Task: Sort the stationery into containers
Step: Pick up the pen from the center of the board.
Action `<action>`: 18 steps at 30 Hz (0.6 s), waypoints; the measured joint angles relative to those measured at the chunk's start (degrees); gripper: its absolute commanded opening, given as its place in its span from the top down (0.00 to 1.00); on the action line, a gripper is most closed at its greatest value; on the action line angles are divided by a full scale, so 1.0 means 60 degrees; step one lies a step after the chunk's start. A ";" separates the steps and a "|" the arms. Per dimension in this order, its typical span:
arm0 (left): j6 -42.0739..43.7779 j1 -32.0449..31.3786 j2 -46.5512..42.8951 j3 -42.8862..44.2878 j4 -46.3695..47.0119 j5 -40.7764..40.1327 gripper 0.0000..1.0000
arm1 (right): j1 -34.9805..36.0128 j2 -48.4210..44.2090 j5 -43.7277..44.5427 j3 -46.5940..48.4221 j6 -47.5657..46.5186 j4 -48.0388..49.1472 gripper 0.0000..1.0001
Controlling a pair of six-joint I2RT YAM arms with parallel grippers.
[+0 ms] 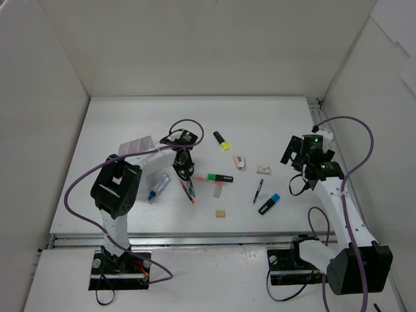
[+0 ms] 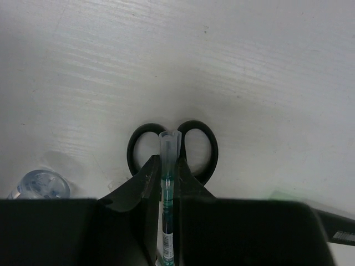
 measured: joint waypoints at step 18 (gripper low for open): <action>0.3020 -0.0321 -0.4284 -0.1126 0.2510 0.0146 1.00 | 0.0000 -0.0127 -0.0087 0.0069 -0.0047 -0.0036 0.02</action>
